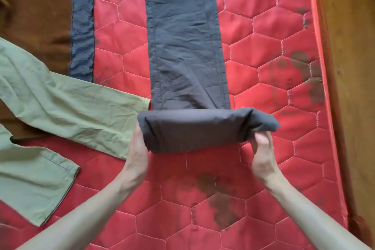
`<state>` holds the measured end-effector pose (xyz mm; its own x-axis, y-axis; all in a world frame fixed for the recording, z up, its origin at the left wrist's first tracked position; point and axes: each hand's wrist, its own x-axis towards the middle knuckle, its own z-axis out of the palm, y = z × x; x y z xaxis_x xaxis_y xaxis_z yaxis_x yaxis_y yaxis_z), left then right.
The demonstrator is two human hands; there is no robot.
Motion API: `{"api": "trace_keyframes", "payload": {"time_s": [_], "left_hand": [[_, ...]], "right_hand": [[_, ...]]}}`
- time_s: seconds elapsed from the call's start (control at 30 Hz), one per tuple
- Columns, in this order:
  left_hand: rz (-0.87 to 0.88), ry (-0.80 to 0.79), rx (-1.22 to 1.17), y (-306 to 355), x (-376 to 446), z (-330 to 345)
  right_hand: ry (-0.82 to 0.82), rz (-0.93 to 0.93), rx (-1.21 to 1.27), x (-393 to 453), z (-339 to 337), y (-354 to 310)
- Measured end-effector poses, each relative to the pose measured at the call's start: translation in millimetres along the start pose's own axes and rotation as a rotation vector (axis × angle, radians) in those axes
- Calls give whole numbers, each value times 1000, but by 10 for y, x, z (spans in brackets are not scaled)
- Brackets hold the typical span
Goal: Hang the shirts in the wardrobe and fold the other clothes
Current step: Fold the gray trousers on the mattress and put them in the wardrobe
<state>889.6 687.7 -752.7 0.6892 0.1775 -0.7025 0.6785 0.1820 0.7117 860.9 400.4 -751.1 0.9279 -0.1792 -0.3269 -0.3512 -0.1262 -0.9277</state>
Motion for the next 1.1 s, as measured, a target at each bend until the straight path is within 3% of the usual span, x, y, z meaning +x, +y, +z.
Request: {"api": "trace_keyframes", "payload": {"time_s": [0.13,0.27,0.47,0.6,0.77,0.93,1.1], "left_hand": [[83,-11,155,59,42,40],[286,51,315,134,21,204],[262,159,348,65,277,161],[280,218,388,84,316,209],[262,238,434,101,273,245],[240,185,455,84,252,213],[270,158,490,120,235,212]], "right_hand": [[190,-158,-54,251,304,-277],[413,20,-41,566,551,-379],[176,295,-163,1136,542,-206],[293,134,-302,1097,489,-221],[256,-43,-470,936,528,-183],[283,-85,-454,902,576,-228],[215,75,-370,926,628,-300]]}}
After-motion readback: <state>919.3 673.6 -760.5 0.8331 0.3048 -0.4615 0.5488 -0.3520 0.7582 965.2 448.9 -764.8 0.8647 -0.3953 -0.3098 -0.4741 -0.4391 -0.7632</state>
